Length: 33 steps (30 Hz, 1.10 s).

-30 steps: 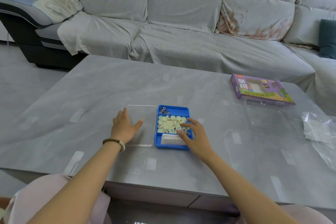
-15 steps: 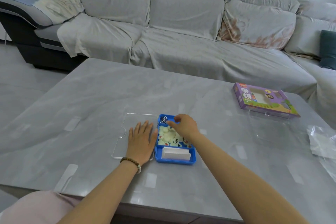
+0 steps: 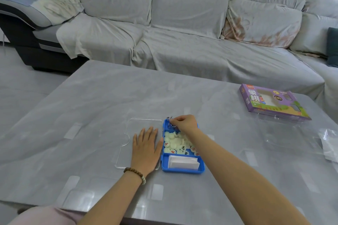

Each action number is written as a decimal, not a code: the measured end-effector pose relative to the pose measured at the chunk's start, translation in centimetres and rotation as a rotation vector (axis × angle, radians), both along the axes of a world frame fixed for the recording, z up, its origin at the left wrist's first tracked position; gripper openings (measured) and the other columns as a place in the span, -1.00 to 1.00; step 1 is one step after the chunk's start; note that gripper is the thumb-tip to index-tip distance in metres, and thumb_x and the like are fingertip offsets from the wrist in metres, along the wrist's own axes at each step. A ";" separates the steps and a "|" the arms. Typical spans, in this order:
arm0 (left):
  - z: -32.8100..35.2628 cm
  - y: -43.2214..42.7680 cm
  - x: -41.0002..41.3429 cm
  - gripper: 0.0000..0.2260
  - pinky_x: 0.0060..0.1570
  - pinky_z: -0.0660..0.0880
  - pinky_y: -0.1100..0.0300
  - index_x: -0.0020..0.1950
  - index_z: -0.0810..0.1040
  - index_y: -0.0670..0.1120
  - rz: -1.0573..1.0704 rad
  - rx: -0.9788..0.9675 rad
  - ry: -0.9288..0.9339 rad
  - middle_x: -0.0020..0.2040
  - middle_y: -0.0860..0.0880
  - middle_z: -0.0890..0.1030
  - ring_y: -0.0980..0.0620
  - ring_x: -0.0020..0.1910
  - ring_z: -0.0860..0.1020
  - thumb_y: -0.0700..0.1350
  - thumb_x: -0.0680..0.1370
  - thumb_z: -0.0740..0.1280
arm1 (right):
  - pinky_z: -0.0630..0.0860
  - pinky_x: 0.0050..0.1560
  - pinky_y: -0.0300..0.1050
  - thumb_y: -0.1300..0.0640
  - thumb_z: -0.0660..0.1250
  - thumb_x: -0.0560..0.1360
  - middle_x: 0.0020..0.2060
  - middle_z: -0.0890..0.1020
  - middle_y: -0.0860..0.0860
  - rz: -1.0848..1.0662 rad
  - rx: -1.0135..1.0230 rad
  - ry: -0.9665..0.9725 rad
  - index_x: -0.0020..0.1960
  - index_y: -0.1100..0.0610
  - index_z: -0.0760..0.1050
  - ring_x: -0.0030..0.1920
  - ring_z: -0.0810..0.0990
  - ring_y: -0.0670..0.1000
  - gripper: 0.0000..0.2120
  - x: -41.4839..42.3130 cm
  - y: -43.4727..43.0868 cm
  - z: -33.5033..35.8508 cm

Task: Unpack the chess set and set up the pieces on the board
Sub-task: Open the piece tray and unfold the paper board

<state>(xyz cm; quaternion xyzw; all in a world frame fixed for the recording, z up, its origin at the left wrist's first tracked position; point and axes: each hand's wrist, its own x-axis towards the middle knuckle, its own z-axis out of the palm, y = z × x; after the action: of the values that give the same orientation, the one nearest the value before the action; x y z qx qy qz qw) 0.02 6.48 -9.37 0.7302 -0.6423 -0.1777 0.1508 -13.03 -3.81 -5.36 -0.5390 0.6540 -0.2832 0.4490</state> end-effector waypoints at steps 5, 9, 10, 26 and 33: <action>2.9 -0.7 -2.0 -0.55 0.41 0.05 0.19 0.46 0.23 -0.02 0.032 -0.208 0.273 0.46 0.02 0.26 0.06 0.46 0.16 0.12 0.61 0.03 | 0.48 -0.38 -0.40 0.12 0.39 0.47 -0.31 0.58 -0.01 -0.064 0.001 -0.267 -0.01 0.22 0.60 -0.37 0.50 -0.12 -0.83 -4.5 1.8 3.4; 5.9 -2.4 -8.0 -0.69 -0.01 0.42 0.35 0.29 0.43 -0.04 0.019 -0.010 0.851 0.25 0.00 0.50 0.12 0.09 0.50 0.04 0.60 0.15 | 0.49 -0.31 -0.37 0.10 0.40 0.46 -0.29 0.57 -0.02 -0.114 0.041 -0.326 0.01 0.18 0.60 -0.37 0.49 -0.12 -0.81 -10.7 3.8 4.6; 6.5 -2.9 -9.9 -0.72 -0.10 0.45 0.34 0.25 0.46 -0.08 0.039 0.080 1.009 0.19 -0.04 0.54 0.11 -0.03 0.54 0.01 0.60 0.17 | 0.48 -0.31 -0.36 0.09 0.40 0.46 -0.28 0.57 -0.03 -0.132 0.040 -0.330 0.00 0.17 0.60 -0.37 0.50 -0.12 -0.82 -12.5 4.4 4.8; 4.3 -2.9 -31.9 -0.82 -0.35 0.51 0.35 0.10 0.47 -0.18 0.014 0.496 1.273 -0.15 -0.05 0.58 0.05 -0.26 0.53 -0.16 0.62 0.14 | 0.47 -0.42 -0.30 0.19 0.37 0.49 -0.34 0.60 0.06 -0.307 0.060 -0.123 -0.09 0.20 0.60 -0.47 0.53 -0.12 -0.92 -34.4 9.5 -0.1; 1.9 -3.5 -31.2 -0.84 -0.20 0.49 0.24 0.03 0.51 -0.09 -0.056 0.138 1.019 -0.01 -0.06 0.58 0.11 -0.24 0.50 -0.20 0.61 0.14 | 0.41 0.14 -0.34 0.08 0.34 0.50 0.11 0.57 -0.06 -0.156 -0.234 0.301 0.19 0.02 0.54 0.02 0.52 -0.16 -0.74 -36.0 10.9 -2.2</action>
<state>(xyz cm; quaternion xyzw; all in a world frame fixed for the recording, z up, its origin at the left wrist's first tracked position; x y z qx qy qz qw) -31.23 3.02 -7.49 0.5416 -0.4932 -0.5571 0.3914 -49.02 7.13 -7.55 -0.5715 0.7161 -0.3072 0.2574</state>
